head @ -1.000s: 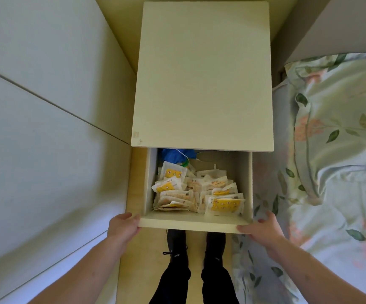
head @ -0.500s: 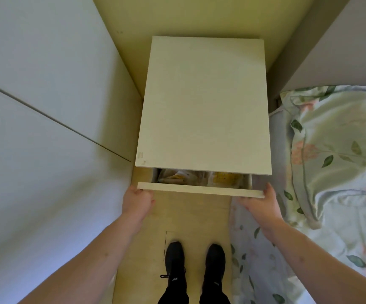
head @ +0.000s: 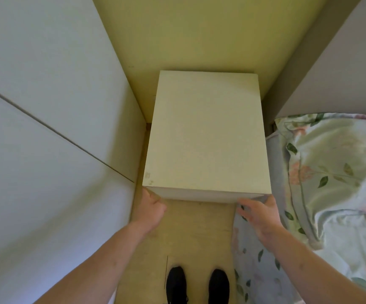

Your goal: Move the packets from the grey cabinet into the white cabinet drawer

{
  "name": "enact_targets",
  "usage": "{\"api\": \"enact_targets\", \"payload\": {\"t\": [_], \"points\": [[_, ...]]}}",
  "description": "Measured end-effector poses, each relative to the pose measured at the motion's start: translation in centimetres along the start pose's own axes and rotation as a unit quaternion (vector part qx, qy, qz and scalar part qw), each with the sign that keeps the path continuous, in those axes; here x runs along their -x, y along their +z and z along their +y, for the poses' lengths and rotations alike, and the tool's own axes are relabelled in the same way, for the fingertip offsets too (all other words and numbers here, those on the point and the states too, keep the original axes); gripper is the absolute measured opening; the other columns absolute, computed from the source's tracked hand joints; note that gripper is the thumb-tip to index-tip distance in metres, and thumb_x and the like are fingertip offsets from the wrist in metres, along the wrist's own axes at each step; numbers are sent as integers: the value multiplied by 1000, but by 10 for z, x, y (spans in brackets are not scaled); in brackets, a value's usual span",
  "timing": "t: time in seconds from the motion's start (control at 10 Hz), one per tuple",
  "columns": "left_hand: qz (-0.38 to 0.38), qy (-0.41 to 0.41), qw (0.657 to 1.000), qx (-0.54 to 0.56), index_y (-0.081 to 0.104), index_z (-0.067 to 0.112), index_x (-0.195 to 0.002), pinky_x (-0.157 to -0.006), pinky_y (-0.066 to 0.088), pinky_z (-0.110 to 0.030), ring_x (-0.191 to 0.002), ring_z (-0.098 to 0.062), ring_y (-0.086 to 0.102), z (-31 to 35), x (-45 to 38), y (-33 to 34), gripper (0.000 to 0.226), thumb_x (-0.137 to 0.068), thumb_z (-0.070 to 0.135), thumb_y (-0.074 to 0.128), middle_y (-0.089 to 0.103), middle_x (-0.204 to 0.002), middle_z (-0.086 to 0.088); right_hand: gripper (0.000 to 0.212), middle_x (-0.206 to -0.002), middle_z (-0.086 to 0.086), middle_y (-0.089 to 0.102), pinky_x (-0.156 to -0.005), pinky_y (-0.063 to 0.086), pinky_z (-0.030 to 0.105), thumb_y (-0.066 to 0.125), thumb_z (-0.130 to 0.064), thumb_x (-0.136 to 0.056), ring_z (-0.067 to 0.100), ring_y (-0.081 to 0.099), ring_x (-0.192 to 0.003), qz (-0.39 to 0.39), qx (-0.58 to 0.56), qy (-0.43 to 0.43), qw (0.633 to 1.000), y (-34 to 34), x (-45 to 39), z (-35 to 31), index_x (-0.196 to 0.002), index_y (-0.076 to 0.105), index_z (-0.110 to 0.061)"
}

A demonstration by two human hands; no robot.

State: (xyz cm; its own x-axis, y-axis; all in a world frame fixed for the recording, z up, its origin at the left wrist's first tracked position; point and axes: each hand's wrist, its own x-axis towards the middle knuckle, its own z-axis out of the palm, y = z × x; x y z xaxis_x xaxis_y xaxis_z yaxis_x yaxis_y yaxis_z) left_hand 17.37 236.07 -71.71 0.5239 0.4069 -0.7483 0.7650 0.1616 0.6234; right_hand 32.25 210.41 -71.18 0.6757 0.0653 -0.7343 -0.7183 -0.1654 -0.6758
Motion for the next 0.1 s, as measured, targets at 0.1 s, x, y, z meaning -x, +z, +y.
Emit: {"api": "enact_targets", "payload": {"t": [0.1], "points": [[5,32,998,-47,-6,38,-159,-119,34,-46,-149,-20,30,8,31,2,99,-89,1,53,17,-165,9,110,-147,-4,44,-111,43,44,79,-7,-84,22,51,-133,-11,90,-31,995,2,40,-10,-157,3,-43]]}}
